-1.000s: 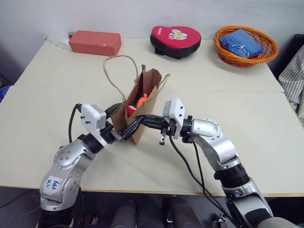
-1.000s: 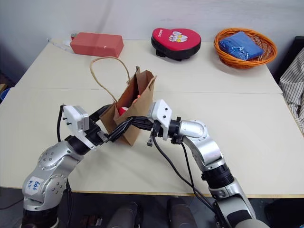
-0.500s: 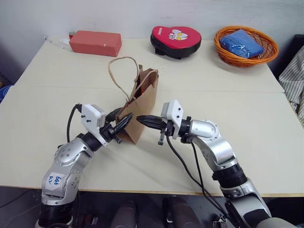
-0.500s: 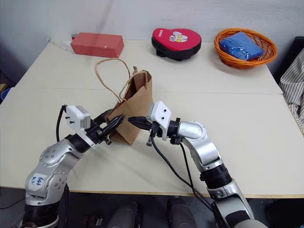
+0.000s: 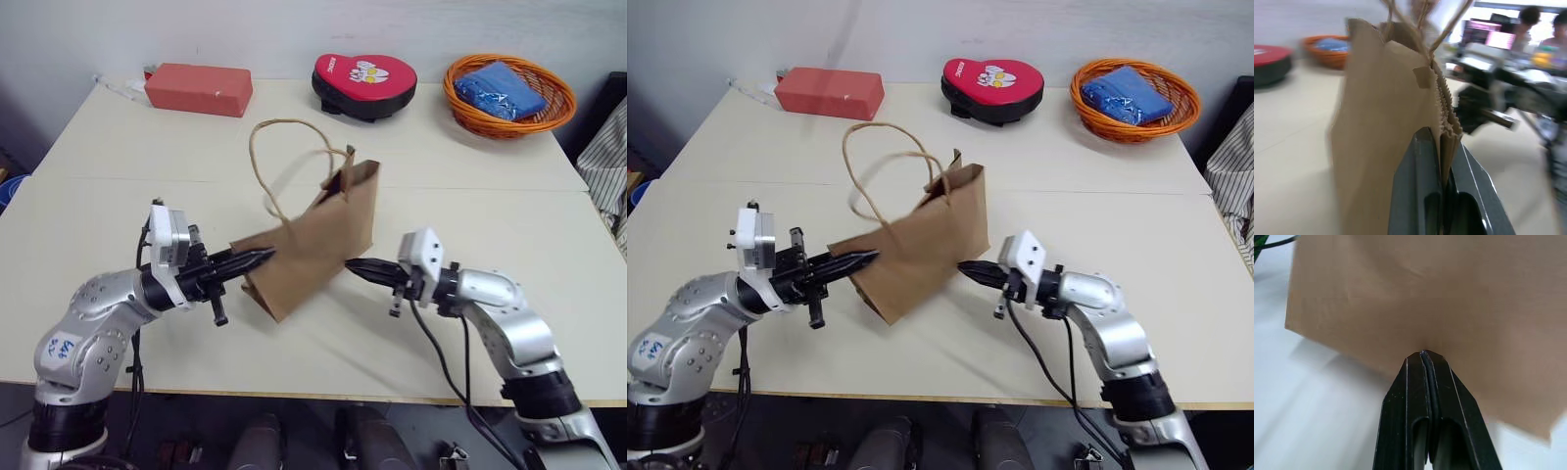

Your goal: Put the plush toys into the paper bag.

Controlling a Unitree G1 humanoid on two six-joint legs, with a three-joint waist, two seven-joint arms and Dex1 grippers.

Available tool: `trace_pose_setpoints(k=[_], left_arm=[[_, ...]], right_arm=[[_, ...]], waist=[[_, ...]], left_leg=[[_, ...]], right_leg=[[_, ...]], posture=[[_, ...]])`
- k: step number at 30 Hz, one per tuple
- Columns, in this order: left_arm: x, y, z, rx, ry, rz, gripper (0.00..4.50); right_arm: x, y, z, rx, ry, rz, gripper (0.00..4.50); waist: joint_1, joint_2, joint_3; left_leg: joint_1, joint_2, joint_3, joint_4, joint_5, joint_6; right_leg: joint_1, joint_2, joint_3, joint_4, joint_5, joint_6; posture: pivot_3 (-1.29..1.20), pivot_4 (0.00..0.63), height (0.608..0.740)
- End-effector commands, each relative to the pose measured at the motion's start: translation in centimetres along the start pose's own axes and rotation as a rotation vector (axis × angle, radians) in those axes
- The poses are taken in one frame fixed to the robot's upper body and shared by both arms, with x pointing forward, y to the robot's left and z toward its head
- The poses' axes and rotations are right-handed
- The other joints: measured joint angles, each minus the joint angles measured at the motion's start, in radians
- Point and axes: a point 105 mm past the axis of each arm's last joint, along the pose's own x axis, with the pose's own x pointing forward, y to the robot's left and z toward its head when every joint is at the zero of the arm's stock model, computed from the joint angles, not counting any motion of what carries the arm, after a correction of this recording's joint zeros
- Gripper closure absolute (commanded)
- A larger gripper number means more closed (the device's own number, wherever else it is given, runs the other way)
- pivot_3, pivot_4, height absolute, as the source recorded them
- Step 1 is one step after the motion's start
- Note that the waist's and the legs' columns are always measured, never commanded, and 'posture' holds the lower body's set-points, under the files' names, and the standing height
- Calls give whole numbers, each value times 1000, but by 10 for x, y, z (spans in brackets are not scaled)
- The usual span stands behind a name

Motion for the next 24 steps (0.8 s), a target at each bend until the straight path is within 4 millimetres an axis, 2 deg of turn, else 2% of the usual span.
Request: trace_pose_setpoints(k=[1, 6, 8, 12, 17, 21, 24], left_arm=[[-3, -11, -7, 39, 61, -234, 4476], [-13, 20, -29, 47, 202, -344, 4476], [-14, 36, -30, 39, 222, -347, 4476], [-10, 51, -33, 44, 258, -397, 4476], [1, 61, -37, 102, 263, -408, 4476], [1, 56, -34, 96, 239, -412, 4476], [-2, 56, -27, 103, 224, -353, 3862]], right_arm=[[-34, -1, 17, -82, -65, 4, 4500], [-81, 1, 8, -63, 27, -30, 4500], [-100, 3, 5, -44, 74, -53, 4500], [-130, 3, 2, -27, 131, -112, 4500], [-133, 7, 5, -44, 117, -129, 4500], [-126, 12, 5, -44, 87, -135, 4500], [-123, 12, 6, -46, 74, -142, 4500]], waist=[[2, 0, 0], [4, 0, 0], [7, 0, 0], [7, 0, 0], [2, 0, 0], [3, 0, 0], [2, 0, 0]], left_leg=[[0, 0, 0, 0, 0, 0], [2, 0, 0, 0, 0, 0], [2, 0, 0, 0, 0, 1], [1, 0, 1, 0, -1, 1], [3, 0, 2, 2, -1, 1], [3, 0, 1, 2, -1, 1], [3, 0, 1, 2, -1, 1]], right_leg=[[0, 0, 0, -1, 0, 0], [2, 1, 0, -1, 0, 0], [2, 1, 0, -1, 0, 0], [2, 1, 1, 0, 0, 0], [3, 1, 2, 2, 0, 0], [3, 1, 2, 3, 0, 0], [3, 1, 2, 3, 0, 0]], posture=[[0, 150, 740], [0, 150, 740], [0, 150, 740], [0, 150, 740], [0, 150, 740], [0, 150, 740], [0, 150, 740]])
